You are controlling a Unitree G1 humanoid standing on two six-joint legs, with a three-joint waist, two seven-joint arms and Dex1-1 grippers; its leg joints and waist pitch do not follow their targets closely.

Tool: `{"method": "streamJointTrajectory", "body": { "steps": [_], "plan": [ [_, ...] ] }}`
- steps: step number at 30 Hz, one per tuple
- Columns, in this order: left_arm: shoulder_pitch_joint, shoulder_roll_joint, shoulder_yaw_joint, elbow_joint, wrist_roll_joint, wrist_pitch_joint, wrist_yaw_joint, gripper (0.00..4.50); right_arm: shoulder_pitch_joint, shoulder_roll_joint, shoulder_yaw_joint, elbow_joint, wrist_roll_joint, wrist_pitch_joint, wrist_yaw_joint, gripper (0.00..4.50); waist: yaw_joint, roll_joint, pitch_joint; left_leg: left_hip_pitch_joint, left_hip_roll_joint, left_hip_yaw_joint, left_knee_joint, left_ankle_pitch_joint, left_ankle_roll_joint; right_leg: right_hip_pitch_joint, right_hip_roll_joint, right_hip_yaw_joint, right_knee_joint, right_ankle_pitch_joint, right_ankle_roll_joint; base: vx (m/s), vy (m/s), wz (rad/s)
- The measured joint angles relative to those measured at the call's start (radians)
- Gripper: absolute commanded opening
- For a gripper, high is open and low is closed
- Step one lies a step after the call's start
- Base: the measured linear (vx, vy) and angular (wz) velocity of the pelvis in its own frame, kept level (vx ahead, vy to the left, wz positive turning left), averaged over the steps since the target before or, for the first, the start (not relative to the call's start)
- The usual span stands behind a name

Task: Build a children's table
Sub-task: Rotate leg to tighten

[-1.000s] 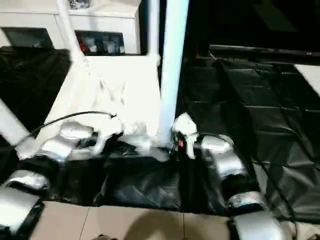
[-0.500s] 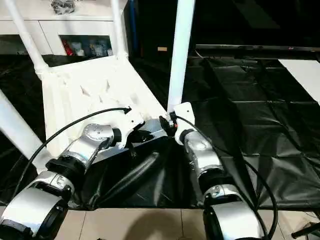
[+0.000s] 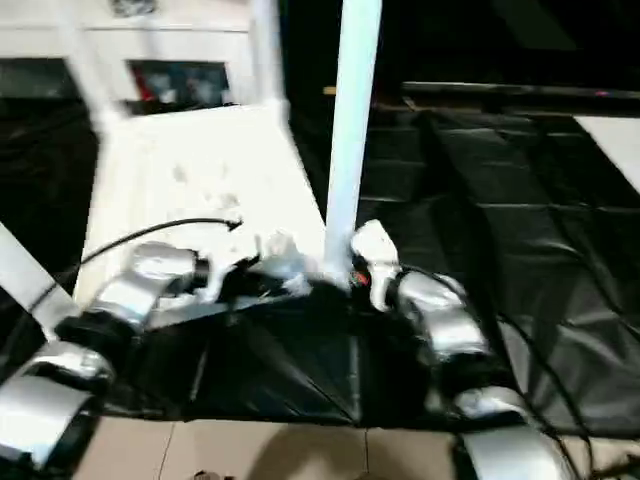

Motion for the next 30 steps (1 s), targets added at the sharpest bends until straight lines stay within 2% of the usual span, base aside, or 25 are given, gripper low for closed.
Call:
{"method": "streamJointTrajectory", "body": {
  "steps": [4, 6, 8, 11, 13, 20, 23, 26, 29, 30],
  "plan": [
    [0.006, 0.025, -0.001, 0.0, -0.014, 0.001, -0.074, 0.0, -0.001, -0.022, 0.017, -0.012, 0.003, 0.003, 0.106, 3.77, 0.003, -0.001, 0.001, 0.0, 0.0, 0.0, 0.001, -0.001, -0.002, 0.0, 0.0, 0.001, 0.001, 0.0, 0.0, 0.0, 0.0, 0.0],
    [0.006, 0.034, -0.008, -0.001, -0.018, 0.0, -0.104, 0.0, -0.002, -0.026, 0.026, -0.012, 0.006, 0.002, 0.128, 3.77, 0.005, -0.001, 0.001, 0.001, 0.0, 0.0, 0.002, -0.001, -0.002, 0.001, -0.001, 0.001, 0.001, 0.0, 0.0, 0.0, 0.0, 0.0],
    [0.007, 0.042, -0.014, -0.004, -0.023, 0.0, -0.127, 0.0, -0.006, -0.027, 0.035, -0.012, 0.01, 0.002, 0.155, 3.37, 0.006, -0.002, 0.001, 0.001, 0.0, 0.0, 0.002, -0.001, -0.002, 0.001, -0.001, 0.001, 0.001, 0.0, 0.0, 0.0, 0.0, 0.0],
    [0.007, 0.049, -0.017, -0.004, -0.024, -0.009, -0.155, 0.0, -0.008, -0.026, 0.041, -0.012, 0.018, 0.005, 0.177, 3.29, 0.015, -0.003, 0.002, 0.0, 0.0, 0.0, 0.002, -0.001, -0.002, 0.001, -0.001, 0.0, 0.001, 0.0, 0.0, 0.0, 0.0, 0.0],
    [0.007, 0.052, -0.019, -0.004, -0.023, -0.015, -0.17, 0.0, -0.009, -0.024, 0.044, -0.012, 0.022, 0.011, 0.198, 2.96, 0.021, -0.003, 0.002, 0.0, 0.0, 0.0, 0.002, -0.001, -0.002, 0.001, -0.001, 0.0, 0.001, 0.0, 0.0, 0.0, 0.0, 0.0],
    [0.007, 0.062, -0.021, -0.003, -0.023, -0.016, -0.193, 0.0, -0.009, -0.021, 0.047, -0.018, 0.025, 0.029, 0.223, 2.7, 0.023, -0.004, 0.002, 0.0, 0.0, 0.0, 0.002, -0.001, -0.002, 0.001, -0.001, 0.0, 0.002, 0.0, 0.0, 0.0, 0.0, 0.0],
    [0.006, 0.054, -0.021, -0.001, -0.02, -0.016, -0.153, 0.0, -0.008, -0.013, 0.041, -0.018, 0.025, 0.043, 0.178, 2.69, 0.022, -0.004, 0.002, 0.001, 0.0, 0.0, 0.003, -0.001, -0.002, 0.001, -0.001, 0.001, 0.003, 0.0, 0.0, 0.0, 0.0, 0.0],
    [-0.015, 0.019, -0.019, 0.022, 0.0, 0.003, -0.031, 0.0, -0.005, 0.02, 0.007, -0.013, 0.01, 0.066, 0.022, 2.69, 0.018, -0.004, 0.002, 0.004, 0.0, 0.0, 0.005, 0.0, -0.002, 0.004, -0.001, 0.001, 0.004, 0.0, 0.0, 0.0, 0.0, 0.0],
    [-0.021, -0.02, -0.009, 0.023, 0.011, 0.049, 0.068, 0.0, -0.008, 0.066, -0.034, 0.008, -0.009, 0.082, -0.152, 2.69, 0.003, -0.004, 0.002, 0.006, 0.0, -0.002, 0.006, 0.0, -0.002, 0.005, -0.001, 0.004, 0.004, 0.0, 0.0, 0.0, 0.0, 0.0],
    [-0.026, -0.052, 0.006, 0.024, 0.021, 0.086, 0.143, 0.0, -0.021, 0.104, -0.063, 0.03, -0.017, 0.096, -0.278, 2.69, -0.008, -0.003, 0.002, 0.007, -0.001, -0.002, 0.007, -0.001, -0.002, 0.005, -0.001, 0.006, 0.003, 0.001, 0.0, 0.0, 0.0, 0.0]
  ]
}}
